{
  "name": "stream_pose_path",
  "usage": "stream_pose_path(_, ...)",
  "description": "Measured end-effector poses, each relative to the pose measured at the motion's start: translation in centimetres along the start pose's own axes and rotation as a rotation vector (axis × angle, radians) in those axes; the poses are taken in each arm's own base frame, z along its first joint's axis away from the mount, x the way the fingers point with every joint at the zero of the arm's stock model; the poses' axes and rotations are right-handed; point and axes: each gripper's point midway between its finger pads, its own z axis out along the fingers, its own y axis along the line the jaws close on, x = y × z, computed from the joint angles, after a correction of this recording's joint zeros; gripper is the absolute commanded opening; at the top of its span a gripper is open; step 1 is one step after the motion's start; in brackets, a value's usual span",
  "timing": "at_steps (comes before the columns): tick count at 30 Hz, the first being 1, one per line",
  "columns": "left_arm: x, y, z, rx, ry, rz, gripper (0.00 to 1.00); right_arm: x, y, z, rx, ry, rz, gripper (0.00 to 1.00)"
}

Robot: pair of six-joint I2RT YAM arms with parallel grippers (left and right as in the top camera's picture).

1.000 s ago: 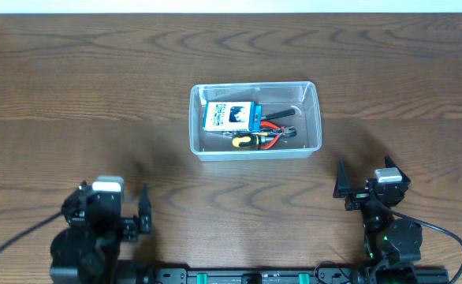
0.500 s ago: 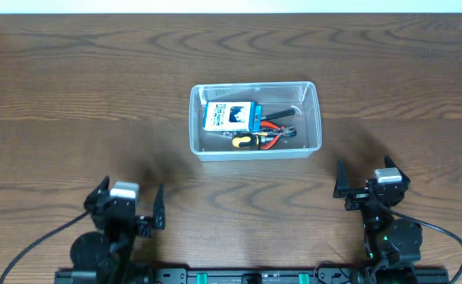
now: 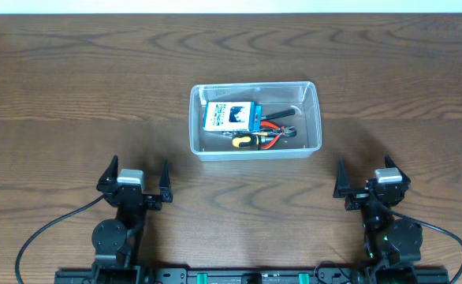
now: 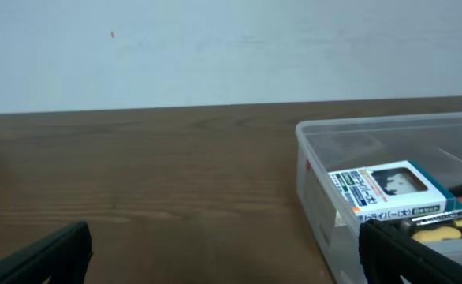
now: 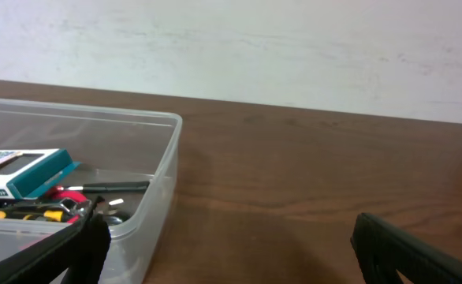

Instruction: Pack container

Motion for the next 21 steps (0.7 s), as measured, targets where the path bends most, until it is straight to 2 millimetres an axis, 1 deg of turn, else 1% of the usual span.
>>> stream_pose_path(11,0.04,0.24,-0.02,-0.014,0.003,-0.047,0.98,0.01,0.0,0.0,0.0,0.0,0.0,0.99)
stream_pose_path(21,0.02,0.25,-0.02,-0.015,0.003,-0.052,0.98,0.01,0.03,0.0,-0.002,0.0,0.0,0.99)
